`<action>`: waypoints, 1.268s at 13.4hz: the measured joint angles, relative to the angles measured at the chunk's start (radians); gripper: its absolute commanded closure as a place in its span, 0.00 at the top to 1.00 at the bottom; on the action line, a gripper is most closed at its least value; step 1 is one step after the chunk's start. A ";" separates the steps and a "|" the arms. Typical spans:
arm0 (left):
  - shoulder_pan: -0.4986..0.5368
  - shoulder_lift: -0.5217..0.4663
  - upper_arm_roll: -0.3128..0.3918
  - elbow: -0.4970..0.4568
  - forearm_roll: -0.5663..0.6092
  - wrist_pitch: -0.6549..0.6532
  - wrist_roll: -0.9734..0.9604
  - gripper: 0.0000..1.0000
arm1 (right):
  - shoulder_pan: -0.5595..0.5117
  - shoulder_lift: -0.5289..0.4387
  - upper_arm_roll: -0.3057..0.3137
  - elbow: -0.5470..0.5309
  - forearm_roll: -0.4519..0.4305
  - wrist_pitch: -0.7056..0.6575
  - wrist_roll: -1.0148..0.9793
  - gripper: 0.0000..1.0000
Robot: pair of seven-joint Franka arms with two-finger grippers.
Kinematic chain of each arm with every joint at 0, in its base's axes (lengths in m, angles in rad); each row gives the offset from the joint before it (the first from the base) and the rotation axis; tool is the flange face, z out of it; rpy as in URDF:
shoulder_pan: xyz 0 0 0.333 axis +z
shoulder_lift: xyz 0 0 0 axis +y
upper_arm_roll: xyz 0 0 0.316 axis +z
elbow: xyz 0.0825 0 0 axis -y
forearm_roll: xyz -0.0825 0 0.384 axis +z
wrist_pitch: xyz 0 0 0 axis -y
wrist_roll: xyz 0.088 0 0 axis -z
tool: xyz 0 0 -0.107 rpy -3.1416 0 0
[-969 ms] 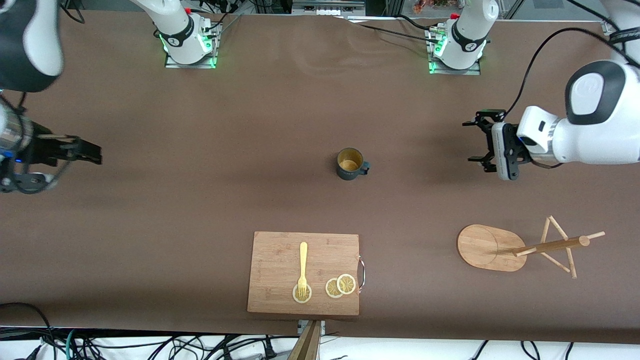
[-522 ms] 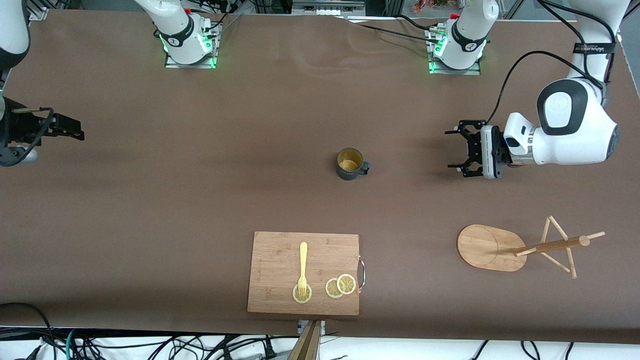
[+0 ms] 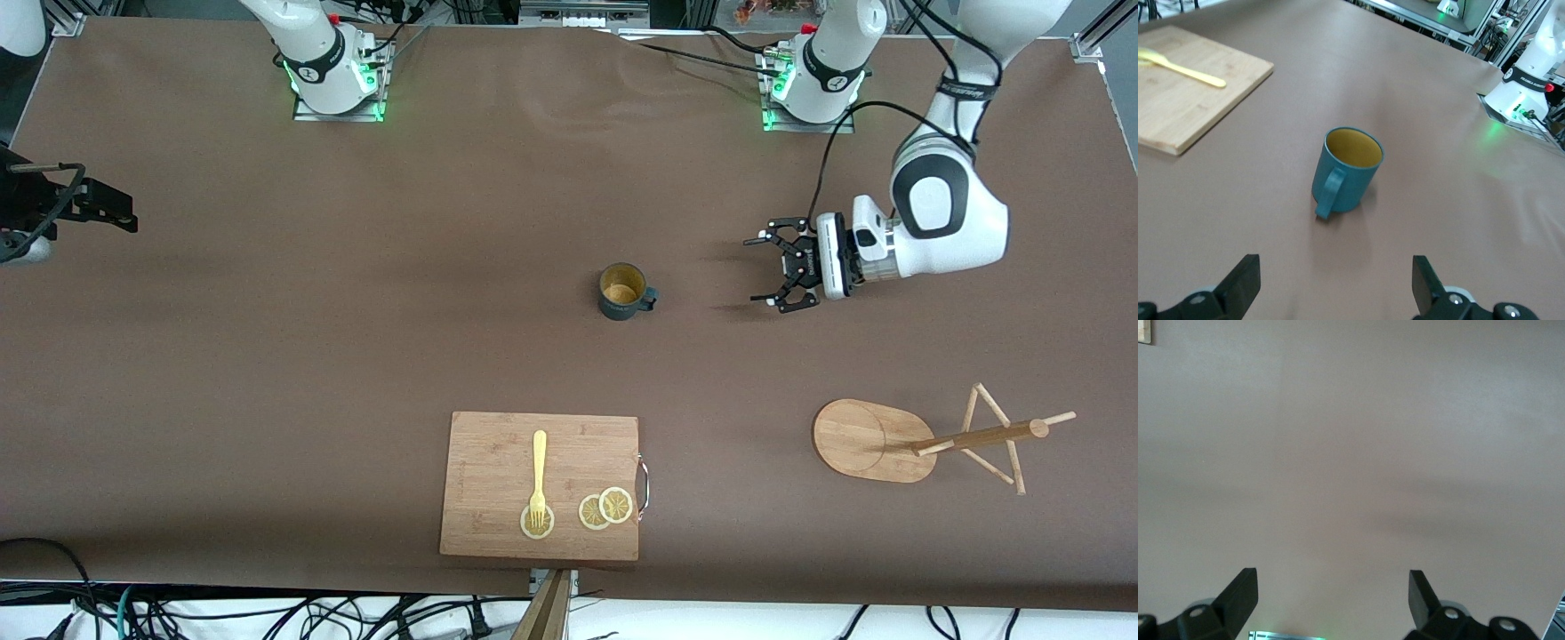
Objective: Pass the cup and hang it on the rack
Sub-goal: 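Move the left gripper to the mug handle and grasp it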
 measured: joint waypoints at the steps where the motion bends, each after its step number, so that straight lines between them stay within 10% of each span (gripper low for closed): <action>1: -0.018 0.027 -0.001 -0.002 -0.066 0.011 0.062 1.00 | 0.000 -0.006 -0.003 -0.009 0.018 0.012 0.002 1.00; 8: -0.071 0.237 -0.002 0.013 -0.340 0.048 0.465 1.00 | 0.000 -0.009 -0.010 -0.023 0.039 0.024 0.003 1.00; 17: -0.162 0.373 -0.021 0.183 -0.363 0.098 0.543 1.00 | 0.009 -0.044 -0.013 -0.070 0.040 0.024 0.040 1.00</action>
